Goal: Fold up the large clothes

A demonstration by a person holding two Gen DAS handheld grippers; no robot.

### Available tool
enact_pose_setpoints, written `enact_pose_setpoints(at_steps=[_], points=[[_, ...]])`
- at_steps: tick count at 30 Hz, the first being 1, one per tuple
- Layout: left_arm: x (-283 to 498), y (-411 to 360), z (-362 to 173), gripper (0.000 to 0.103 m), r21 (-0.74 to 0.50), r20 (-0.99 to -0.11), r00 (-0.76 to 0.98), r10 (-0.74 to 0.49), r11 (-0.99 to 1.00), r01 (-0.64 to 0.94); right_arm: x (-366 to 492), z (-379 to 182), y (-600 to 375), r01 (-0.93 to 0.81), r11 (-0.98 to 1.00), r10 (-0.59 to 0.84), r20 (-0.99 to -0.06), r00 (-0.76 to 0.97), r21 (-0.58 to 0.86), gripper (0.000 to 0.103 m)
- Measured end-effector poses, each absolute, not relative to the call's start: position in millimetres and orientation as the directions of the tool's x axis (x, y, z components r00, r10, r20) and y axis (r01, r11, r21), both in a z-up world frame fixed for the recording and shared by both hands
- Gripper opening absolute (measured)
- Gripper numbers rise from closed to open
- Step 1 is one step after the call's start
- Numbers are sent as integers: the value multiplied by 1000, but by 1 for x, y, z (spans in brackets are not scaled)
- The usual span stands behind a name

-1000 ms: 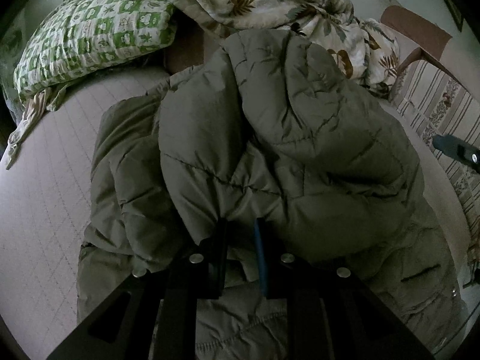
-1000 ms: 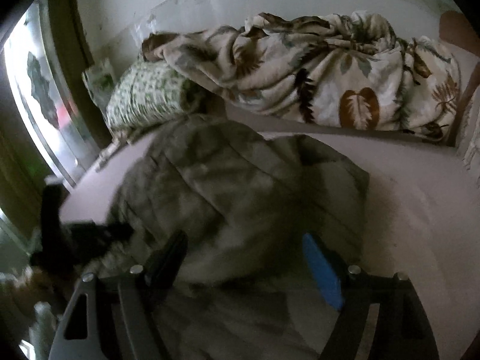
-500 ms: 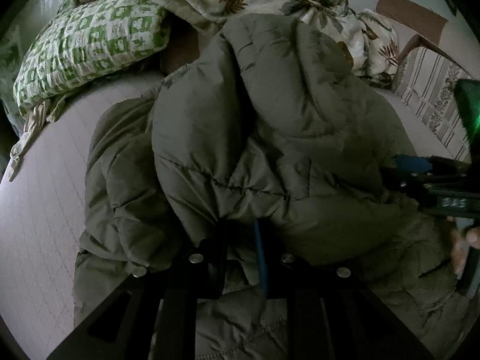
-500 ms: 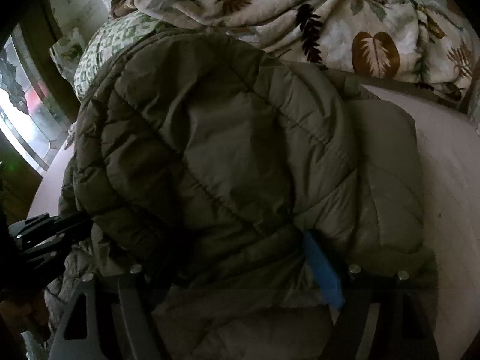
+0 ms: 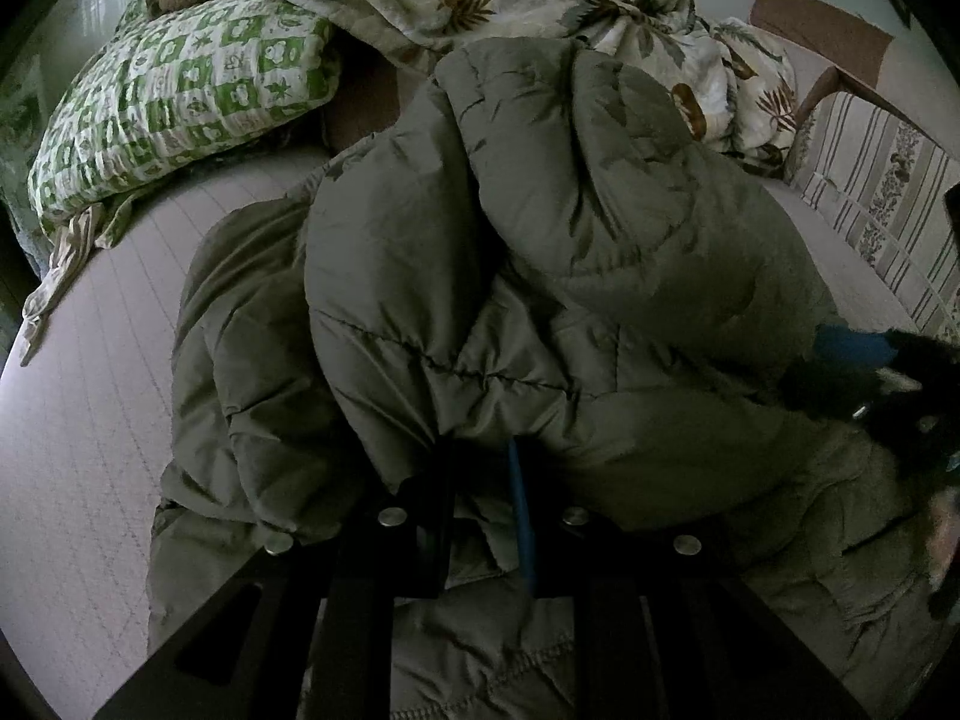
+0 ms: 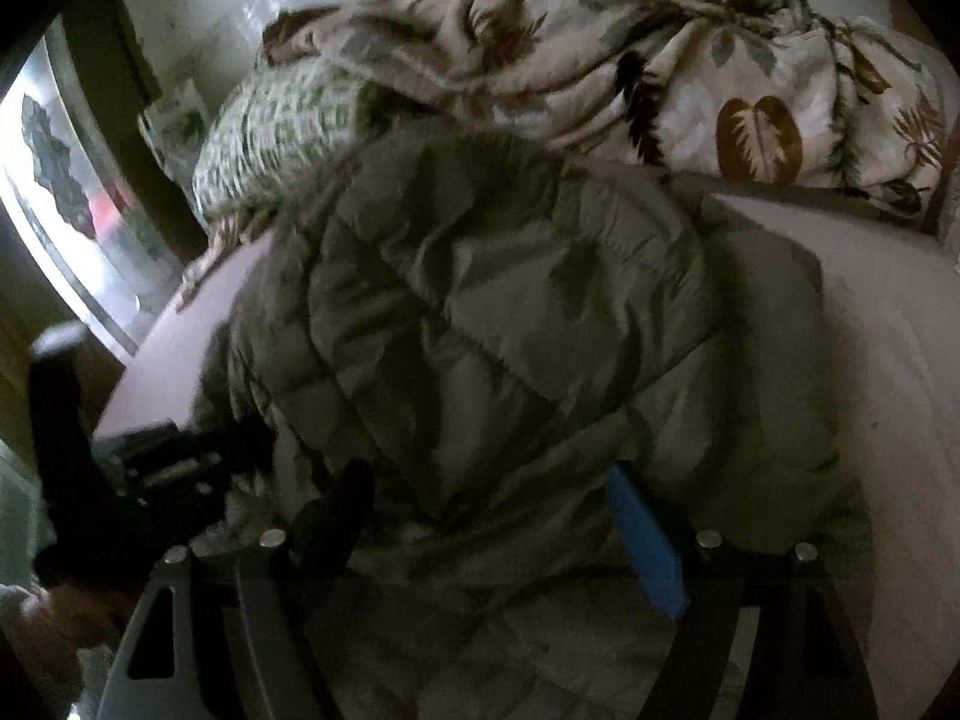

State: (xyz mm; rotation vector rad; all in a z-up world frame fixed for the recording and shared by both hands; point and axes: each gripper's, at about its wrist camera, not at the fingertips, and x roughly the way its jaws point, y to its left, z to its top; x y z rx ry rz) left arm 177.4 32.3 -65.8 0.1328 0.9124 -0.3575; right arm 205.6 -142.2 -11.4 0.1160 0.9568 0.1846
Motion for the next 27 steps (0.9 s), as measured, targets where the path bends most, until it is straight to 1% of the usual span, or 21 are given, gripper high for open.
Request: enact_pose_setpoints(at_steps=[5,10,12,16,19,20,23,26,27], points=[[180,33,-70,17,-46,-789,559,-255,932,360,213,-34,-141,-98,984,181,-819,544,152,82],[176,35,-68,17,-57,-775,572,-267,932,357,222,-47,-135,-91,992,121,-837,534,85,83],[172,38,-60,17,-71,-761,586,-278,934,351,222,-45,-135,-89,992,119,-838,532,85,83],[165,41,-22,17,-112,-677,662,-321,934,339,222,-44,-138,-96,990,140,-838,527,105,83],[174,26,-4,17,-86,-666,668,-332,923,374,224,-45,-139,-91,991,135,-834,535,102,83],[179,20,-2,17,-71,-673,664,-326,922,381,224,-45,-139,-90,991,131,-833,537,98,83],[210,6,-21,18,-29,-754,606,-251,936,352,221,-46,-138,-90,991,133,-830,542,100,83],[235,5,-56,18,-49,-828,519,-212,950,309,220,-46,-138,-97,990,141,-830,540,105,83],[236,7,-62,18,-57,-829,517,-214,951,303,221,-47,-138,-100,990,141,-831,538,104,83]])
